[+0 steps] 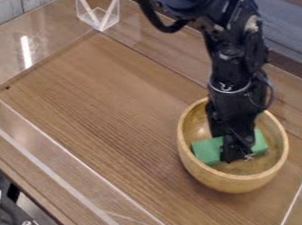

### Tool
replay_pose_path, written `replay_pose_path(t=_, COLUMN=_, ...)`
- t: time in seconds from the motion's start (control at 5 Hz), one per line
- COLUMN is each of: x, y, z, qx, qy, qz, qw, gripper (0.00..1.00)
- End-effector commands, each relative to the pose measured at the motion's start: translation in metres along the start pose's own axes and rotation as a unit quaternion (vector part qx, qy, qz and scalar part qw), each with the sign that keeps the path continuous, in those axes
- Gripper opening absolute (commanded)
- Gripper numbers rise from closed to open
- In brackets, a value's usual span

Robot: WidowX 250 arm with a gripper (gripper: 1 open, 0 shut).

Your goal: Remove the green block from the brown bowl and put it on the table

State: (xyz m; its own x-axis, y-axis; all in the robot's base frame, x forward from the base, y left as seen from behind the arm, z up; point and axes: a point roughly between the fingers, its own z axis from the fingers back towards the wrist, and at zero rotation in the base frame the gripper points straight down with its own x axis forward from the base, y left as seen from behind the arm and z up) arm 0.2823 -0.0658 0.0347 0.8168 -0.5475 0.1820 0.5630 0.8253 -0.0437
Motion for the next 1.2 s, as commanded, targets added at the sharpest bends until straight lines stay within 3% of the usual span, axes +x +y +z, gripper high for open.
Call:
replay_pose_path(t=0.0, x=-0.012, y=0.018, z=0.012, qx=0.013, qy=-0.006, qz=0.020, qw=0.9997, gripper=0.00)
replay_pose_path(t=0.4, x=-0.044, y=0.033, z=-0.001, qx=0.012, qy=-0.003, qz=0.011, qw=0.9999, gripper=0.00)
replay_pose_path(t=0.6, x=-0.042, y=0.032, z=0.002, qx=0.004, qy=-0.005, qz=0.016, qw=0.9999, gripper=1.00)
replay_pose_path(t=1.0, x=-0.040, y=0.029, z=0.006, qx=-0.006, qy=-0.013, qz=0.021, qw=0.9997, gripper=1.00)
